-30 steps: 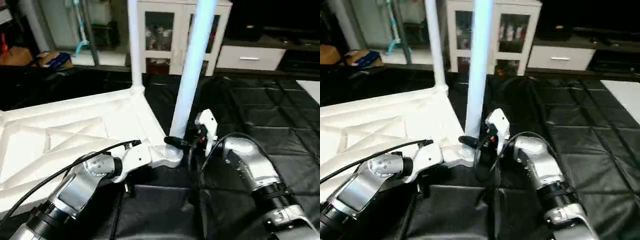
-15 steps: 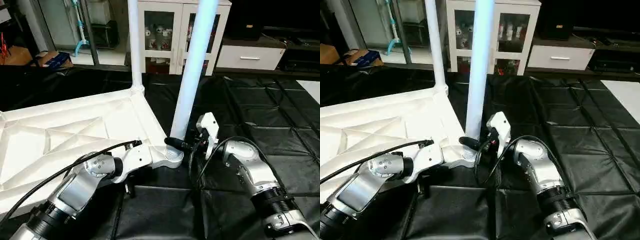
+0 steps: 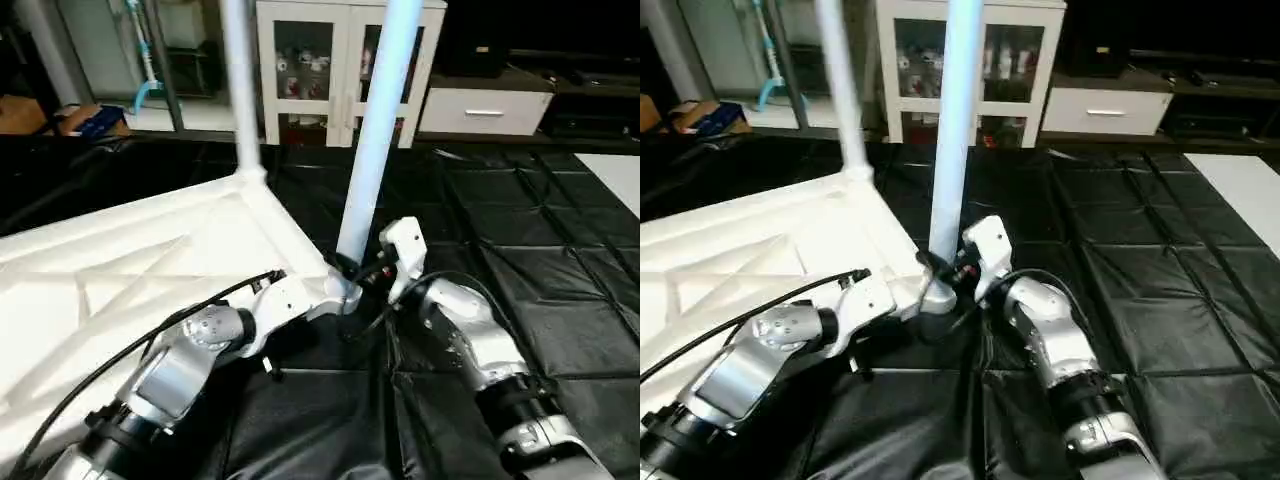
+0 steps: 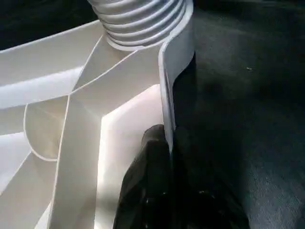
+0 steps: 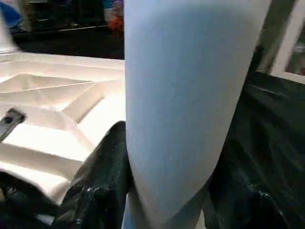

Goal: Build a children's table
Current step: Insert table leg to table base

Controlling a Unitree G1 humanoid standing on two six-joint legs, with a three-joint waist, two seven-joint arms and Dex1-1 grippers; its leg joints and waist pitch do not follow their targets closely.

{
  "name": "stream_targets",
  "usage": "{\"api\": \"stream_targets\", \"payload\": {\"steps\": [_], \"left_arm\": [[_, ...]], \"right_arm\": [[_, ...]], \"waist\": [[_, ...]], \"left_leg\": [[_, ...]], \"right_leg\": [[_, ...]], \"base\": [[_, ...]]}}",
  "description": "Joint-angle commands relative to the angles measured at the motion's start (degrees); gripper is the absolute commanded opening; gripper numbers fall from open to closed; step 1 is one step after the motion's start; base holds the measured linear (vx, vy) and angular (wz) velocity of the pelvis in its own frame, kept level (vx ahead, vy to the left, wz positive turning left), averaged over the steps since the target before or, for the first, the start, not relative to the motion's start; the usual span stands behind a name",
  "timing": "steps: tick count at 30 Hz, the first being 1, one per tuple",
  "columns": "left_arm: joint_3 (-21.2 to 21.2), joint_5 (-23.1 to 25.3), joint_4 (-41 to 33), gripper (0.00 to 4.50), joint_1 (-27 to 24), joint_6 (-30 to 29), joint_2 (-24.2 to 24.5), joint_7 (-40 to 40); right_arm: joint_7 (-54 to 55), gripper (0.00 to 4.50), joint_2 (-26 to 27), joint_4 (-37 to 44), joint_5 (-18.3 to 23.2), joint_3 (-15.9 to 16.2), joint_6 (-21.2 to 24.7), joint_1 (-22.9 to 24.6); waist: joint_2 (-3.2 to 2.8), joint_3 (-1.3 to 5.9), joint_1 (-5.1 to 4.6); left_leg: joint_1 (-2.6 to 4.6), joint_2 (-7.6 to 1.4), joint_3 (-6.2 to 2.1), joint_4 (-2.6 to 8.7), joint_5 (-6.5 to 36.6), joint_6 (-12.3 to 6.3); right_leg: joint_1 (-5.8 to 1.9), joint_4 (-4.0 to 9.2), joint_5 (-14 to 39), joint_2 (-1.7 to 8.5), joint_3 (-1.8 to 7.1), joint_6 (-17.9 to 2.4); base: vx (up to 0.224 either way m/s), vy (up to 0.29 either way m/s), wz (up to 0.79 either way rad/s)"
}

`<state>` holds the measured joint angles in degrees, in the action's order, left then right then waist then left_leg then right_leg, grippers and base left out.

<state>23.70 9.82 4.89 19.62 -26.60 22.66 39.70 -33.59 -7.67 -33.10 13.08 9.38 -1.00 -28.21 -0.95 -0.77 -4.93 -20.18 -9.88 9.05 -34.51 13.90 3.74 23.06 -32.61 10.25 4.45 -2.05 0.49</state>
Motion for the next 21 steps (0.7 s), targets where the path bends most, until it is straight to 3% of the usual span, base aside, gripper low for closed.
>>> {"api": "stream_targets", "payload": {"steps": [1,4,8,12,17,21], "left_arm": [[-0.96,1.81,0.58,0.00,1.67,-2.22,-0.91,-3.16],[-1.61,2.74,1.79,0.00,3.33,-4.16,-2.92,-6.14],[-1.52,3.43,2.76,0.00,4.94,-5.69,-5.17,-8.18],[-1.04,4.63,4.80,0.00,7.15,-6.72,-8.47,-12.01],[-0.63,4.53,5.42,0.00,7.74,-6.62,-9.27,-12.53],[-0.31,4.39,5.53,0.00,7.80,-6.68,-9.10,-12.72]], "right_arm": [[17.33,1.84,-2.50,-12.89,-5.85,-5.95,3.36,0.83],[22.21,1.84,-1.48,-14.85,-6.87,-5.67,3.31,-0.88],[28.68,1.84,-0.34,-17.03,-7.81,-6.15,3.19,-2.47],[36.45,1.84,1.19,-19.22,-9.44,-6.01,1.53,-4.45],[39.56,1.84,2.36,-20.18,-9.58,-6.14,-0.18,-5.24],[39.61,1.84,3.36,-20.85,-8.58,-6.58,-1.94,-5.72]], "waist": [[-0.89,0.92,-0.26],[-1.05,1.16,-0.28],[-0.76,1.40,-0.23],[-0.82,1.65,0.28],[-1.02,2.12,1.04],[-1.06,1.96,1.17]], "left_leg": [[-0.21,-2.46,-1.52,6.25,28.69,1.62],[-0.62,-2.50,-1.45,6.22,25.40,1.81],[-0.90,-2.41,-1.05,5.98,21.95,0.97],[-1.10,-2.40,-0.66,5.54,15.21,-0.26],[-0.92,-2.34,-0.25,4.73,4.99,-2.69],[-0.76,-2.48,-0.11,4.81,6.09,-3.84]], "right_leg": [[-0.19,5.08,29.33,3.06,1.46,-8.11],[-0.78,4.57,23.95,2.98,1.37,-9.70],[-1.21,4.27,19.88,3.06,1.46,-11.11],[-1.82,3.63,13.18,3.05,1.51,-13.04],[-2.73,2.01,-1.16,2.86,1.29,-16.70],[-2.87,2.14,0.26,2.96,1.33,-17.44]], "base": [[0.000,0.000,0.00],[0.000,0.000,0.00],[0.000,0.000,0.00],[0.019,-0.003,0.01],[0.043,0.000,0.00],[0.000,0.000,0.00]]}}
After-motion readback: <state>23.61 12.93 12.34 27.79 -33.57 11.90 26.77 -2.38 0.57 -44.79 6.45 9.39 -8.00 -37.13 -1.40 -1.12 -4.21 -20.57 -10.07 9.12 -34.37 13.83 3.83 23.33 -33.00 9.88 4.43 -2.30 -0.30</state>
